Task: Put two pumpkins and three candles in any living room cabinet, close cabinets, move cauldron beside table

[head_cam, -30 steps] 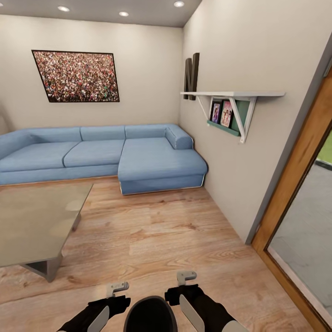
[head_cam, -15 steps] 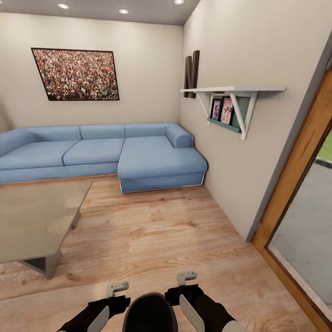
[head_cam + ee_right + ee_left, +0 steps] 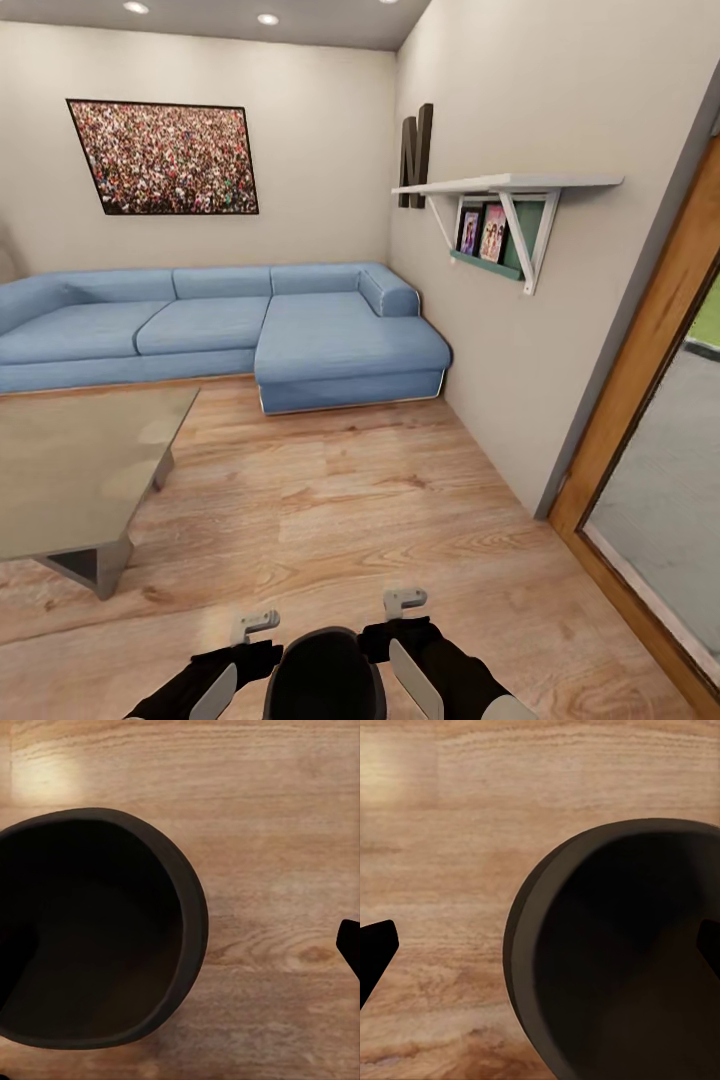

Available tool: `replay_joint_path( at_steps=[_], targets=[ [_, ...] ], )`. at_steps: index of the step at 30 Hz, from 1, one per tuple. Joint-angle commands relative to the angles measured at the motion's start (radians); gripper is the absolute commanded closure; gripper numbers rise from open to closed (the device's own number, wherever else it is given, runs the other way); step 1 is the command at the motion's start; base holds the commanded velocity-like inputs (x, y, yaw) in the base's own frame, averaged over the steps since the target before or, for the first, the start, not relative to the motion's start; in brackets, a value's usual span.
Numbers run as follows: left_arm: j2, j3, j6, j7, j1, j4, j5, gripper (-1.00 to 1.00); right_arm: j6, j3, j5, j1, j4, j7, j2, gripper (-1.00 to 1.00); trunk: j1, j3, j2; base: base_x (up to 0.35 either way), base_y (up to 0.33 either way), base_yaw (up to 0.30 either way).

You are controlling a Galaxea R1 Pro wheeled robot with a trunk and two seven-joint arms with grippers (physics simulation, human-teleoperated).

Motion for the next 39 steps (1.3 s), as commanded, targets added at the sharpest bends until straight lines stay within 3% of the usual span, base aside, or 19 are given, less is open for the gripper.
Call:
replay_joint_path(
  at_steps=[1, 39],
  targets=[
    [0.001, -0.008, 0.004, 0.008, 0.0, -0.003, 0.01, -1.0, 0.002, 0.004, -0.008, -0.001, -0.001, -0.009, 0.0, -1.0, 0.004, -0.004, -0.008, 0.0, 0.0, 0.0],
    [0.001, -0.008, 0.011, -0.009, 0.0, -0.003, 0.01, -1.0, 0.003, 0.006, -0.01, -0.001, -0.002, -0.009, 0.0, -1.0, 0.149, -0.123, -0.274, 0.0, 0.0, 0.0]
  ],
)
